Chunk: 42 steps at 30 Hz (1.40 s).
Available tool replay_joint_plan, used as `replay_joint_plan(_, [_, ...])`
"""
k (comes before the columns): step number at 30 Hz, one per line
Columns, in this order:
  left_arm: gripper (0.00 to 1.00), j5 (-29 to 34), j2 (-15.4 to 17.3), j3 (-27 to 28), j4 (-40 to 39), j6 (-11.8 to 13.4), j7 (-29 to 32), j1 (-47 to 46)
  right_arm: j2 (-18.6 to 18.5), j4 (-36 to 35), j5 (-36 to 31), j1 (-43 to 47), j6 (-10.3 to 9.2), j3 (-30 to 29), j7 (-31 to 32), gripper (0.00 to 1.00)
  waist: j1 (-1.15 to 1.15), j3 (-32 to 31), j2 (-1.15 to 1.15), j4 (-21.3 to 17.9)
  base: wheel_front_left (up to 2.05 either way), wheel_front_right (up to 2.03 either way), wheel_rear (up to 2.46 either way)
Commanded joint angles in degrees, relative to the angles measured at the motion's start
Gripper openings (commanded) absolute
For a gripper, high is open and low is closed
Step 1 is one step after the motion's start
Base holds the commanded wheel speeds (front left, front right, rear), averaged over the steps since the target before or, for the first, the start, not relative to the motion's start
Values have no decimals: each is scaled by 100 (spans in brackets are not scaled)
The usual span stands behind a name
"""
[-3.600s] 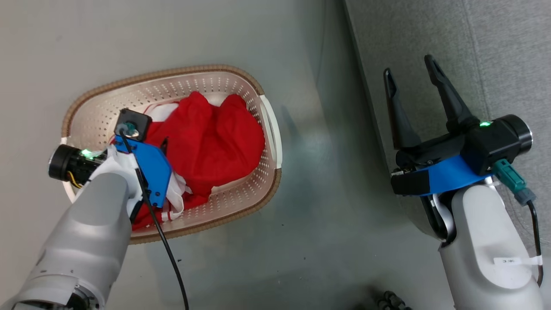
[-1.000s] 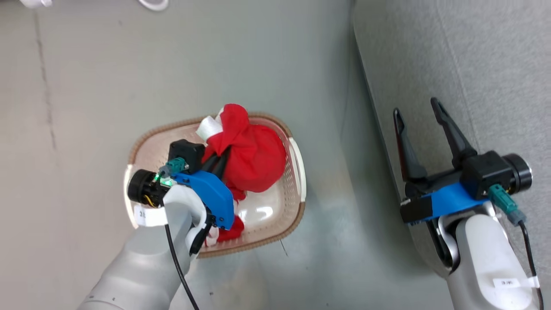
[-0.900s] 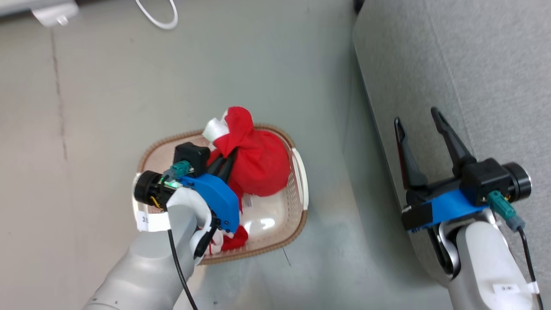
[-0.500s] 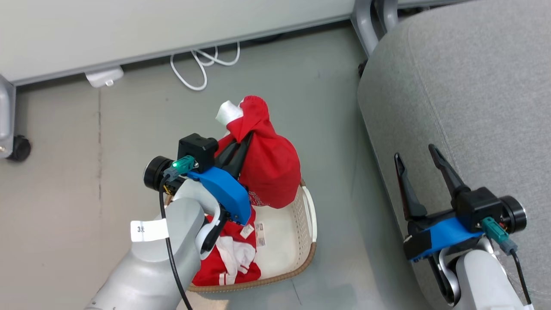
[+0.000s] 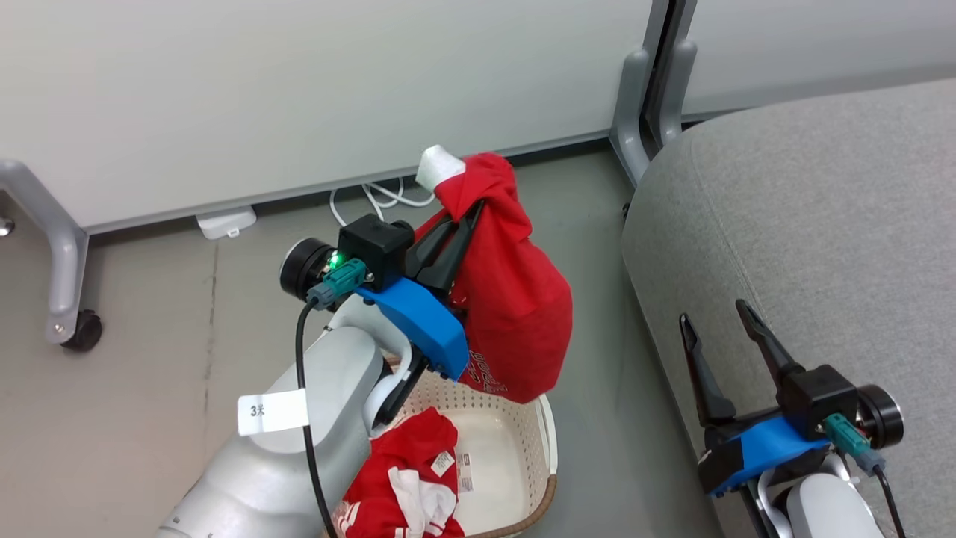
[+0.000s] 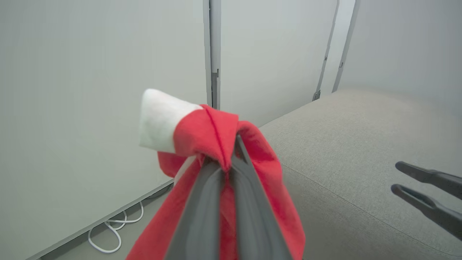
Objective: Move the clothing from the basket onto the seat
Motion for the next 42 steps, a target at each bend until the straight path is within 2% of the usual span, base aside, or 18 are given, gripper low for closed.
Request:
replay_joint_plan(1, [0, 39, 11, -9, -71, -10, -29, -84, 7, 25, 28, 131, 1, 13, -22, 100, 1, -136, 0, 6, 0, 0, 0])
replay_joint_plan(11, [0, 37, 82, -144, -557, 71, 127, 27, 20, 46, 50, 441, 1, 47, -22, 100, 1, -523, 0, 29, 0, 0, 0])
replay_joint_plan(22, [0, -27, 228, -186, -957, 202, 303, 235, 5, -159, -14, 327, 1, 317, -22, 100, 1, -620, 0, 69, 0, 0, 0])
replay_joint_plan(33, [0, -55, 283, -231, -1118, 290, 354, 267, -326, -440, 172, -133, 1, 1348, -22, 100, 1, -586, 0, 111, 0, 0, 0])
replay_joint_plan(42, [0, -15, 251, -302, -1194, 308, 367, 124, -522, -122, 313, -956, 1, 2146, -22, 100, 1, -400, 0, 176, 0, 0, 0])
